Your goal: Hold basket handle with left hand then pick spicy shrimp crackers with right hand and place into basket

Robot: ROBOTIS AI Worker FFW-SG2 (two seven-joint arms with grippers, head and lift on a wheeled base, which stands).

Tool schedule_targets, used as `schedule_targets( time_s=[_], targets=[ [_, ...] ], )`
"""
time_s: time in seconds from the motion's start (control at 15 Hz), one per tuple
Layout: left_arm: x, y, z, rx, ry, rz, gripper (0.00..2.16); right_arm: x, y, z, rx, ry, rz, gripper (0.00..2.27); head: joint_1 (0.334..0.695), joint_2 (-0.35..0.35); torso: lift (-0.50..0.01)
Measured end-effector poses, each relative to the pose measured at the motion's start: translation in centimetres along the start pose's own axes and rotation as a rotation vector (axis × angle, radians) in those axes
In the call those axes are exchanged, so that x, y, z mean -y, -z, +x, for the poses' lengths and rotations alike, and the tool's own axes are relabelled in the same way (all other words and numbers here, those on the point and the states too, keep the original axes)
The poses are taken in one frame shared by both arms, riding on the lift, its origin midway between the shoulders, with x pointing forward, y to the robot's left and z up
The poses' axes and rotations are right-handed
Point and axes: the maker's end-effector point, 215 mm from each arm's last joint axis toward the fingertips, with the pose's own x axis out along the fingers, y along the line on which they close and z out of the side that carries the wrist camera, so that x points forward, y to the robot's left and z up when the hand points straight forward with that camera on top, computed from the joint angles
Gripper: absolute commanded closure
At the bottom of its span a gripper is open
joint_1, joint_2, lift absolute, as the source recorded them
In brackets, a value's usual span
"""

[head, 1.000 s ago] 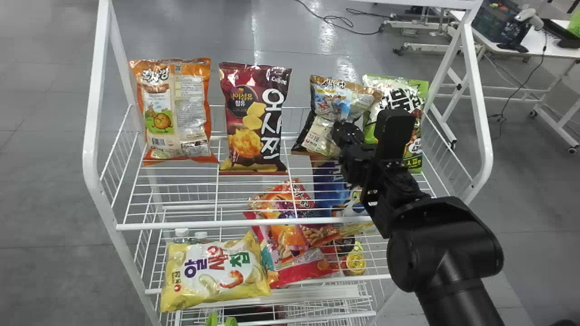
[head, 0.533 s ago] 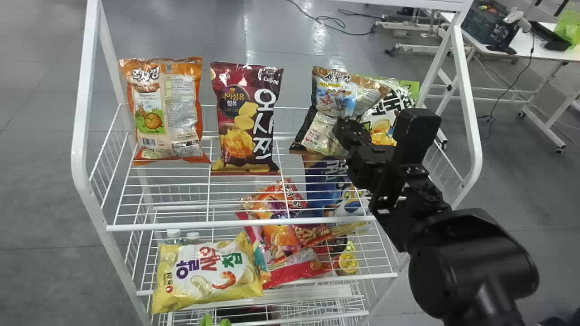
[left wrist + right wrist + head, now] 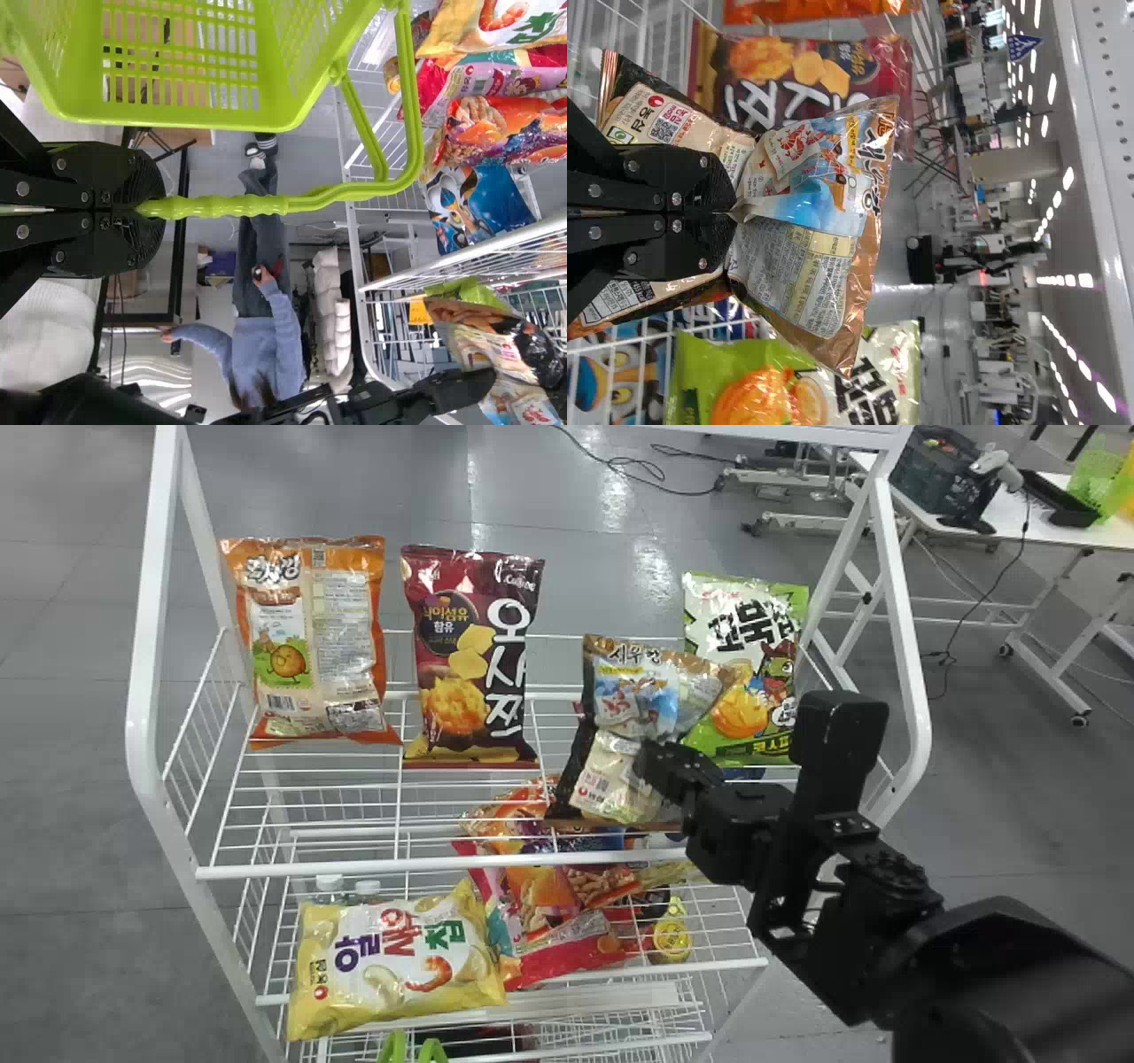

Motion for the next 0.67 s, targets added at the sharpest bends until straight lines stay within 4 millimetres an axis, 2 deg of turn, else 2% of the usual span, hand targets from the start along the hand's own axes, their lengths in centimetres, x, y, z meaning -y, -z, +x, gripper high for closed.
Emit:
schedule_targets(
  time_s=[0.33, 0.67],
  targets=[
    [0.3, -0.1, 0.2, -0.004, 0.0, 0.013, 1.9, -2.1, 3.0, -5.3, -0.144, -0.066, 0.019, 1.93, 0.695, -0.184, -0.037],
    [0.6, -0.2, 0.2, -0.003, 0.0, 0.026, 1.9, -4.3, 6.0, -9.5, -0.283, -0.17, 0.062, 1.93, 0.695, -0.185, -0.037]
  ],
)
